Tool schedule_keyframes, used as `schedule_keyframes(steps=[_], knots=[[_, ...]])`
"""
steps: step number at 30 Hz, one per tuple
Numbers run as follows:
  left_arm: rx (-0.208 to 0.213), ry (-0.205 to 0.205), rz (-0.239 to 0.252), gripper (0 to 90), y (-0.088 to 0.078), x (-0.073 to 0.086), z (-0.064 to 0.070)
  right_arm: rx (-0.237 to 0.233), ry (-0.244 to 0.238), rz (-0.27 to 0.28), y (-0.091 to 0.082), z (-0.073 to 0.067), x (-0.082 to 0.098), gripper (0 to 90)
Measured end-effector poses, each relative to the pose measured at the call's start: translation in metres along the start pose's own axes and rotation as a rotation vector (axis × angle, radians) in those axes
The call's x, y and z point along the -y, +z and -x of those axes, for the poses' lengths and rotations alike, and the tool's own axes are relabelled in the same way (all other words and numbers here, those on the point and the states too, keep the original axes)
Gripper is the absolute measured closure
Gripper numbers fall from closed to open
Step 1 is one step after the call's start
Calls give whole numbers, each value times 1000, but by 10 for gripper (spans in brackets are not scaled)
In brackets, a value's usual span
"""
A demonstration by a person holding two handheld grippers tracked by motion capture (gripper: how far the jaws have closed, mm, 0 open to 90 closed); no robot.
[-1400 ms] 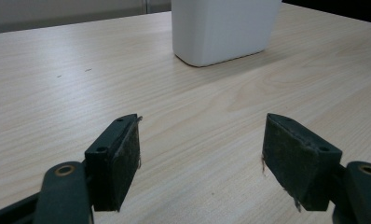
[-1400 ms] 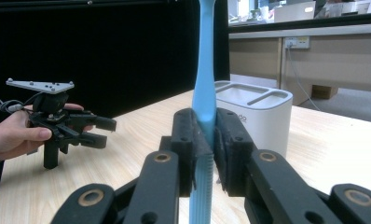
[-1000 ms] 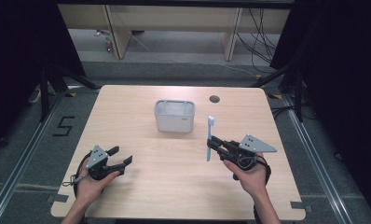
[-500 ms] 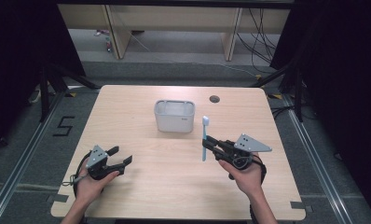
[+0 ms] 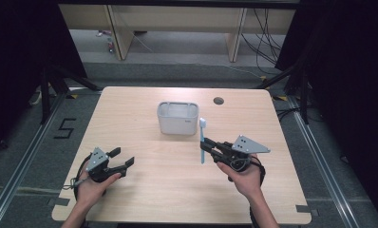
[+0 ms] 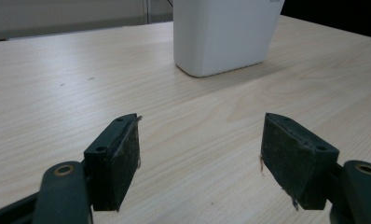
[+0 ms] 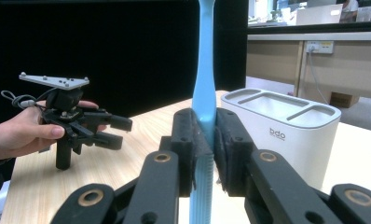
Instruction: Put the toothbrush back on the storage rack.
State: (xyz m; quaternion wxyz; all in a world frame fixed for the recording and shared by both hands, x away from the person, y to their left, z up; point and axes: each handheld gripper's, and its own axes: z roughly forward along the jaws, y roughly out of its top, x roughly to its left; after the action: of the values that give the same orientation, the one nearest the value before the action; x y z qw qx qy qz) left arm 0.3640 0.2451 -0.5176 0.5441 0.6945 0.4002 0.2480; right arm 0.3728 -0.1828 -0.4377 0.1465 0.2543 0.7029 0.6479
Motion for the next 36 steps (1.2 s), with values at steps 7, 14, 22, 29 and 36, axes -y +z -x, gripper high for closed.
schedule_keyframes(steps=[7, 14, 22, 29, 36], knots=[[18, -10, 25, 271, -1, -11, 7, 1, -1, -5, 5, -3, -2, 789], [64, -41, 52, 270, -2, -26, 18, -14, -29, -2, 11, -4, -4, 789], [110, -75, 56, 280, -3, -50, 35, -15, -23, -18, 16, -10, -7, 788], [150, -77, 73, 286, -1, -66, 47, -12, -43, -1, 21, -13, -9, 789], [180, -62, 81, 295, 1, -82, 62, -6, -47, -3, 27, -19, -7, 789]])
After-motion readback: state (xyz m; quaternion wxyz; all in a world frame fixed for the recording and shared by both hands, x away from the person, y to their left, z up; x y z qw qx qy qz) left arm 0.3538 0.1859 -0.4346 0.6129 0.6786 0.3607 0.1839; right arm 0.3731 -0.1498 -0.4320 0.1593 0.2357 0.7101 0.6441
